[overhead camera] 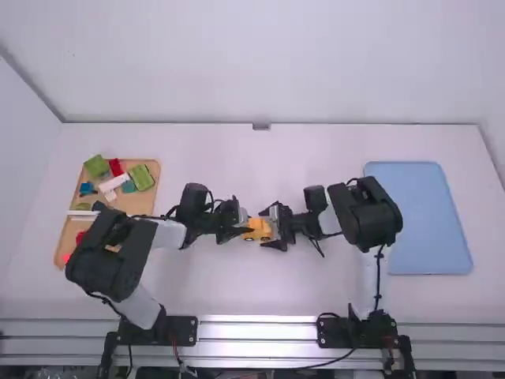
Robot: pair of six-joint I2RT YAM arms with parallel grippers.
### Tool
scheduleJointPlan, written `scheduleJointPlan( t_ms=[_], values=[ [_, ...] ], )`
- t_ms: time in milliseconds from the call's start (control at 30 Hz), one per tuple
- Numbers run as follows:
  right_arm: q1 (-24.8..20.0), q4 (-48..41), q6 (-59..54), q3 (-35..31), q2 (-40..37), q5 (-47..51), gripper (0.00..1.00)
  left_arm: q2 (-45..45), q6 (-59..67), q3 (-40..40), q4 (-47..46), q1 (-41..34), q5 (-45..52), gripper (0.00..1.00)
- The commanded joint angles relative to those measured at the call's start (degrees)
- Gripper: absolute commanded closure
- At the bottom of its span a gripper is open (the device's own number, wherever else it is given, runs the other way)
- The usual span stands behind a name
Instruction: Assemble lego blocks to make yellow taxi
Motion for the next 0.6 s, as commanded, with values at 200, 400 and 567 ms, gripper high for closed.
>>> scheduleJointPlan(
  t_ms=[200,400,567],
  values=[
    [0.59,0.0,-0.81,0.13,0.79,0.68,0.07,3.08,-1.84,1.79,-0.31,-0.39,1.29,0.91],
    [0.5,0.31,-1.05,0.13,0.79,0.9,0.24,3.08,-1.73,1.77,0.24,-0.7,1.2,0.91],
    [0.48,0.13,-0.96,0.09,0.79,0.92,0.39,3.08,2.03,1.77,-0.48,-0.74,1.25,0.91]
  ],
)
